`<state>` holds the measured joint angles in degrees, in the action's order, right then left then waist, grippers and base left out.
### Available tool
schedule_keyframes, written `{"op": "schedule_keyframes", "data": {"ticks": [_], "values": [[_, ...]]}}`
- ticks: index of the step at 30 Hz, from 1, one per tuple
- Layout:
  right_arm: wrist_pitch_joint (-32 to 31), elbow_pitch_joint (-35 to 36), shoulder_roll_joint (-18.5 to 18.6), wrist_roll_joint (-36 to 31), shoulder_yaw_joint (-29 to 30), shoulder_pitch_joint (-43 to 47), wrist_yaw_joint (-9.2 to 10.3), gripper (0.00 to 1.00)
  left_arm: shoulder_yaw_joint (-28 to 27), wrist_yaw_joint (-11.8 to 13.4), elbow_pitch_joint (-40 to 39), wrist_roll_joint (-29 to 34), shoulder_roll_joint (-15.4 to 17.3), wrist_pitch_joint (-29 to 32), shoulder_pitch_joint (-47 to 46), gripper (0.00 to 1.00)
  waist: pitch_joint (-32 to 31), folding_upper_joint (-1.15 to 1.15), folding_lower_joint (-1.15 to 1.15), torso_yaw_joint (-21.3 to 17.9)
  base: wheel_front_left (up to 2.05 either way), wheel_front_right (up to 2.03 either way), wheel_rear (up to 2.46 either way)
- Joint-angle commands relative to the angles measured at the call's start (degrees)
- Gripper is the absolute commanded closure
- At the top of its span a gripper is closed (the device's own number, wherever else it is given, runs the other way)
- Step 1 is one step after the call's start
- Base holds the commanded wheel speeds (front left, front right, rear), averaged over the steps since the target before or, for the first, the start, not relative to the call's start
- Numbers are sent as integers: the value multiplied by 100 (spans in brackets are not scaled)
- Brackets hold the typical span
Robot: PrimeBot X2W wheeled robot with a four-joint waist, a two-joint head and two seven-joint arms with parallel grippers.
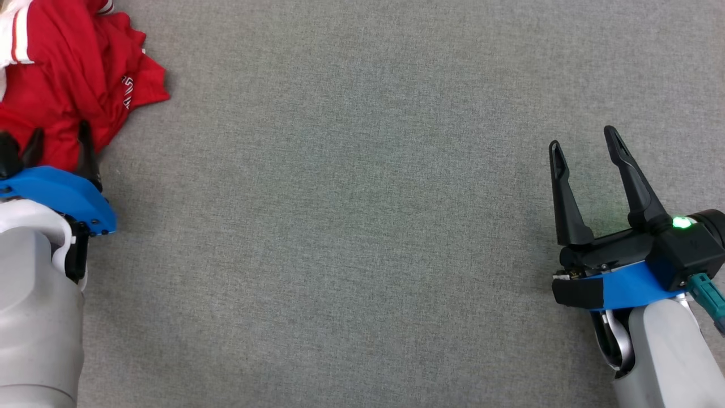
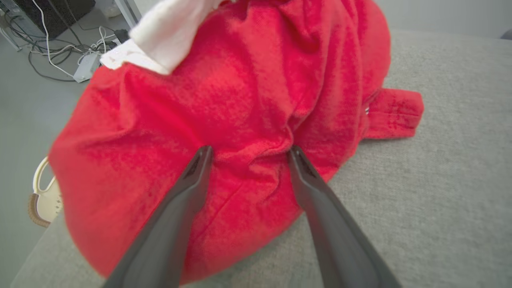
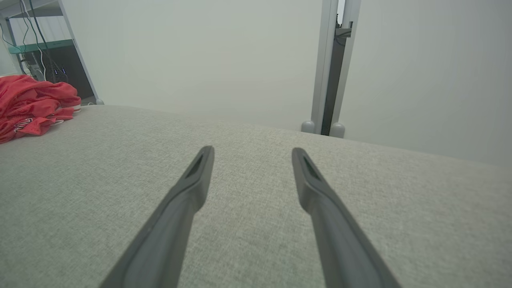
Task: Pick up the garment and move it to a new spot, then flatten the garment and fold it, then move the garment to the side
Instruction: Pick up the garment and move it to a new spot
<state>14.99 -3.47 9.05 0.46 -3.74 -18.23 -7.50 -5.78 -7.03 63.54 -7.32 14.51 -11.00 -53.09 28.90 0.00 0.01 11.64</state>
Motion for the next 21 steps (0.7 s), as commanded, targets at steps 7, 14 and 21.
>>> {"op": "schedule_keyframes", "data": {"ticks": [7, 14, 21], "values": [[30, 12, -11, -18, -28, -104, 2, 0, 178, -46, 604, -180, 13, 460, -261, 76, 13, 0, -1, -30, 0, 0, 0], [30, -25, -49, 14, -1, -116, 2, 0, 406, -49, 682, -321, 99, 330, -319, 100, -29, 0, -1, -70, 0, 0, 0], [30, -103, -157, 62, -15, -43, 2, 0, 589, -50, 505, -352, 259, -139, -477, 100, -347, 0, -1, -100, 0, 0, 0]]}}
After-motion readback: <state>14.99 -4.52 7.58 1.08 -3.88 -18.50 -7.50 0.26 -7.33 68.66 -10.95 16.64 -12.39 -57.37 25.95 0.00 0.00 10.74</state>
